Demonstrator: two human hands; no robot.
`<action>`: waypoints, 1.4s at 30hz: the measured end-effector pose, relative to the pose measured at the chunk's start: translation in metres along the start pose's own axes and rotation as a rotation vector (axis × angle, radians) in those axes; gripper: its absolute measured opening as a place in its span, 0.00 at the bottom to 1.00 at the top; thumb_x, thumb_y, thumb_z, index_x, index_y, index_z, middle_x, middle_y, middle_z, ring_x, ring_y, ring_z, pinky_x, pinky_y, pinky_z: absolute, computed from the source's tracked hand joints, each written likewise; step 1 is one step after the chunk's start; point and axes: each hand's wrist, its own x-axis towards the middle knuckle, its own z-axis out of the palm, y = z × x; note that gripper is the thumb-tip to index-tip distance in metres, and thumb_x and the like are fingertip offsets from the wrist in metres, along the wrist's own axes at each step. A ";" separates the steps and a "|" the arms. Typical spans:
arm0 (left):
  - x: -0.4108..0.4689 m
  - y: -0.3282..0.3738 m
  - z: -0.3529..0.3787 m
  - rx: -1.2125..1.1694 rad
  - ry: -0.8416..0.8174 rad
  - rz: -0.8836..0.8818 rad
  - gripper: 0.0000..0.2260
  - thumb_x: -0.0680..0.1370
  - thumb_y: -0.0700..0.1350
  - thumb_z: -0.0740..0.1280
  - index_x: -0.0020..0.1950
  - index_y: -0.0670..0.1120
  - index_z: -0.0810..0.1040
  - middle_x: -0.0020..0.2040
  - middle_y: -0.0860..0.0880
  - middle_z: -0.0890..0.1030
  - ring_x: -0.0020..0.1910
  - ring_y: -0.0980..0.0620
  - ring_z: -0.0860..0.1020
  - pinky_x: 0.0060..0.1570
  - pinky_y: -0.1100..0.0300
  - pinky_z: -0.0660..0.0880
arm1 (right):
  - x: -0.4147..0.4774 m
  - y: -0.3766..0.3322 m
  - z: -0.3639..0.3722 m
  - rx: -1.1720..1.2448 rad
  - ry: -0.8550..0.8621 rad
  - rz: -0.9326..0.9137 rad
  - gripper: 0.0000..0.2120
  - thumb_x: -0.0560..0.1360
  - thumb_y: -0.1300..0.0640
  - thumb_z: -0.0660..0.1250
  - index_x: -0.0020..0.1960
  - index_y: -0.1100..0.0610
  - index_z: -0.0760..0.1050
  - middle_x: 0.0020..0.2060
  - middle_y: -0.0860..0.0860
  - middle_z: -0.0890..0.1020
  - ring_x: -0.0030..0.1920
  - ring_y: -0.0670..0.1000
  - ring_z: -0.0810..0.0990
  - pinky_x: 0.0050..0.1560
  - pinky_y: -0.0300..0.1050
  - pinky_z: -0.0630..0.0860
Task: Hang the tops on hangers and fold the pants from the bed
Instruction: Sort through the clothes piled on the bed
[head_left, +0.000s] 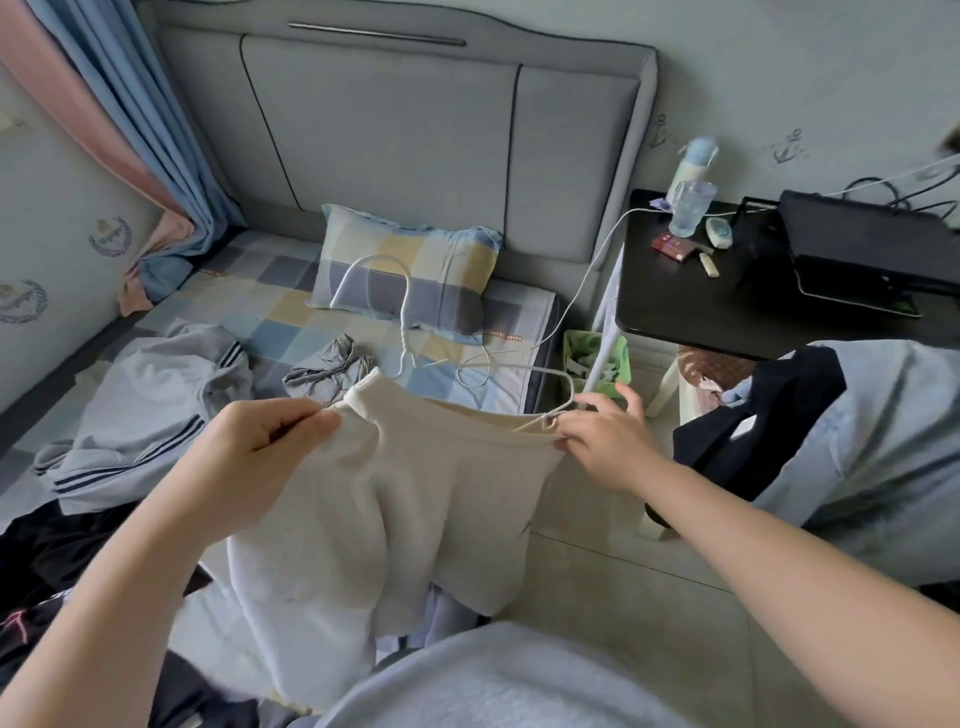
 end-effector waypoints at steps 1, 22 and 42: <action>-0.001 -0.001 -0.002 0.017 -0.008 -0.015 0.08 0.80 0.53 0.67 0.43 0.54 0.83 0.28 0.44 0.73 0.23 0.58 0.64 0.22 0.66 0.60 | 0.000 0.002 -0.006 0.044 -0.014 0.015 0.10 0.82 0.53 0.60 0.47 0.45 0.78 0.51 0.38 0.80 0.67 0.49 0.71 0.67 0.52 0.53; 0.013 0.031 0.023 0.045 0.046 0.348 0.11 0.81 0.49 0.64 0.53 0.48 0.85 0.42 0.54 0.82 0.46 0.49 0.78 0.49 0.48 0.76 | -0.012 -0.107 -0.130 1.022 -0.099 -0.278 0.11 0.79 0.52 0.68 0.55 0.55 0.70 0.28 0.44 0.66 0.29 0.44 0.63 0.33 0.34 0.64; 0.052 0.007 0.062 -0.190 0.167 -0.008 0.08 0.85 0.46 0.58 0.52 0.50 0.77 0.49 0.50 0.78 0.47 0.56 0.75 0.45 0.66 0.68 | -0.016 -0.084 -0.128 0.866 0.074 -0.110 0.18 0.77 0.50 0.59 0.33 0.58 0.74 0.37 0.67 0.76 0.44 0.66 0.74 0.52 0.59 0.71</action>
